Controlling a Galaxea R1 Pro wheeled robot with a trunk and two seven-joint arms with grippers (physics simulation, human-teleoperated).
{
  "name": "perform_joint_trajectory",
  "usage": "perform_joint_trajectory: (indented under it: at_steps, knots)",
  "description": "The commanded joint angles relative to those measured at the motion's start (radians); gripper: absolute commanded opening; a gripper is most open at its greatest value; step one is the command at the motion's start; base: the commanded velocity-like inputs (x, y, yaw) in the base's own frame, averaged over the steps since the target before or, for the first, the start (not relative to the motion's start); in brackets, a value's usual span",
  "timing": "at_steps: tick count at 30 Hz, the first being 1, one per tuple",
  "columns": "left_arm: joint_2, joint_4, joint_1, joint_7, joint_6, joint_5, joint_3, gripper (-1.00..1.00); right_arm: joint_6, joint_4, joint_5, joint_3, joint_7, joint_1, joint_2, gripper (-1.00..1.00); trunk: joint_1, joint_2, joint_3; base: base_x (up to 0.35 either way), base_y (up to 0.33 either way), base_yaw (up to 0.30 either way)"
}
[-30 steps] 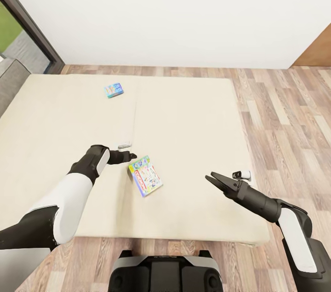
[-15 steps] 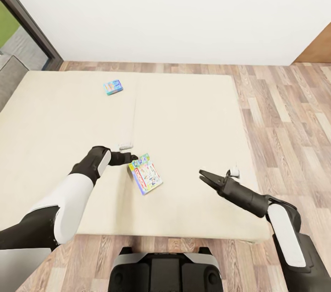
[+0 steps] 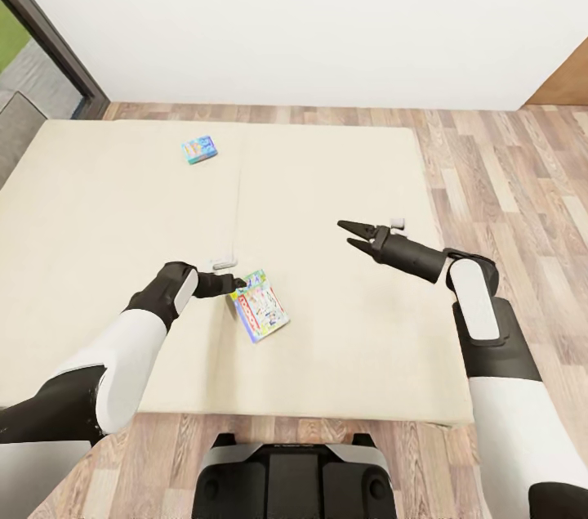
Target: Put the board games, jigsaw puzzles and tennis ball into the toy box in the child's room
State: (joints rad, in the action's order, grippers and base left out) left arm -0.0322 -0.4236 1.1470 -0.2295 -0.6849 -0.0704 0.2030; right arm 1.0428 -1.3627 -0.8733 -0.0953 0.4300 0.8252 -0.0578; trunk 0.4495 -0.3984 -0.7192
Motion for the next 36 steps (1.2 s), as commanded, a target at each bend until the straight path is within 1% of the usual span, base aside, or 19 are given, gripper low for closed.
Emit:
perform_joint_trajectory:
  at_steps: [1,8,13,14,19,25,30,36]
  knots:
    - [-0.001,-0.001,0.0,-0.006,-0.006,-0.007,0.007,1.0,0.004,0.007,0.01,0.002,0.009,0.007,0.0,1.0,0.0,-0.002,-0.003,0.0,0.0,0.0]
    - [0.001,-0.001,0.0,-0.017,-0.008,-0.006,0.008,1.0,0.0,0.029,0.01,0.034,0.006,0.036,0.003,1.0,0.0,-0.002,-0.012,0.0,0.0,0.0]
    - [-0.001,-0.001,0.0,-0.021,-0.008,-0.006,0.008,1.0,0.0,0.034,0.011,0.052,0.005,0.069,0.026,1.0,0.0,-0.002,-0.018,0.0,0.0,0.0]
    - [-0.001,-0.001,0.0,-0.021,-0.008,-0.006,0.008,1.0,0.0,0.036,0.012,0.059,0.005,0.077,0.036,1.0,0.0,-0.002,-0.019,0.0,0.0,0.0]
    - [-0.002,-0.001,0.0,-0.023,-0.01,-0.006,0.007,1.0,-0.001,0.032,0.015,0.074,0.0,0.087,0.05,1.0,0.0,-0.002,-0.026,0.0,0.0,0.0]
    - [-0.002,-0.001,0.0,-0.025,-0.011,-0.006,0.007,1.0,-0.004,0.028,0.016,0.081,-0.002,0.085,0.054,1.0,0.0,-0.002,-0.032,0.0,0.0,0.0]
    - [-0.002,-0.001,0.0,-0.026,-0.011,-0.006,0.007,1.0,-0.007,0.026,0.017,0.082,-0.002,0.083,0.056,1.0,0.0,-0.002,-0.033,0.0,0.0,0.0]
    - [-0.002,-0.003,0.001,-0.027,-0.015,-0.005,0.007,1.0,-0.008,0.024,0.016,0.095,-0.003,0.084,0.057,1.0,0.0,-0.002,-0.034,0.0,0.0,0.0]
